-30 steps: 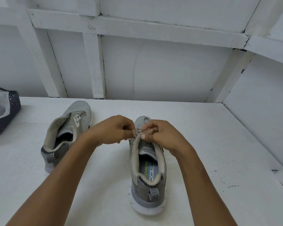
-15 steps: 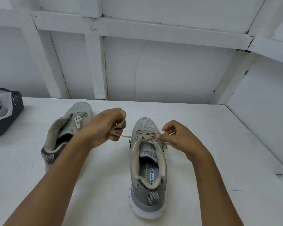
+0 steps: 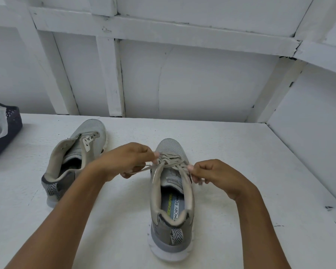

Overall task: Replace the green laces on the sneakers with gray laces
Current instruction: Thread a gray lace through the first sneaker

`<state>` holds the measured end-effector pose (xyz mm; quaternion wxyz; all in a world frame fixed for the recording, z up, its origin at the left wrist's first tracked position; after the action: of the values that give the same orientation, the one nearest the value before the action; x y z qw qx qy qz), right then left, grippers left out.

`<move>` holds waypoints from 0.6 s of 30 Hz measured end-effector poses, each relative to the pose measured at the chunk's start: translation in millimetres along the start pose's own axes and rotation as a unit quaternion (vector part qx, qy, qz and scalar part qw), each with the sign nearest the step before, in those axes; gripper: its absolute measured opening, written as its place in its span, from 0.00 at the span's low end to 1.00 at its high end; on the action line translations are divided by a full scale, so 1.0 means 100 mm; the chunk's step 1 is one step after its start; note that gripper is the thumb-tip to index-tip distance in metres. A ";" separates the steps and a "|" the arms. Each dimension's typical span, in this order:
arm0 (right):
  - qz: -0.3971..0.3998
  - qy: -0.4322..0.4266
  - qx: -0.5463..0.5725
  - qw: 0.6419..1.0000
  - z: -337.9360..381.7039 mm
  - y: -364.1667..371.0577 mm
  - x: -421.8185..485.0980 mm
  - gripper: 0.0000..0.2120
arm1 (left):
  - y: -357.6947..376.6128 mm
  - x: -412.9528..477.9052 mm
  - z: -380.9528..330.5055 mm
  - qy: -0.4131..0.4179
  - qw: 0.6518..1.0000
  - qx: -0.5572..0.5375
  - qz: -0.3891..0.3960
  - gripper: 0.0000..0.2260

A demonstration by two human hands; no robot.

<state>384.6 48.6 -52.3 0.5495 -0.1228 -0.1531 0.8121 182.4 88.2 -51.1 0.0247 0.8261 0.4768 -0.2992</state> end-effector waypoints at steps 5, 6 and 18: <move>-0.153 -0.064 0.106 0.980 -0.01 -0.24 -0.01 0.17 | -0.04 -0.06 -0.09 0.085 0.996 -0.034 0.006 0.08; -0.178 -0.077 0.148 0.970 -0.01 -0.27 0.00 0.16 | -0.09 -0.08 -0.12 0.108 0.991 -0.079 -0.007 0.06; -0.283 -0.047 0.350 0.892 -0.10 -0.21 -0.04 0.10 | -0.22 -0.05 0.08 -0.026 0.994 -0.067 -0.079 0.12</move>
<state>408.0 53.1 -53.0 0.7558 0.1641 0.0875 0.6278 159.4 93.3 -49.7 0.0692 0.7741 0.5589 -0.2891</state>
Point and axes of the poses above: each hand's wrist, its own x-axis towards the middle knuckle, its own y-axis out of the palm, z = x × y, the point moved 8 cm from there along x, towards the middle knuckle, and after that the axes turned 15 degrees about -y, right-handed, at the moved point
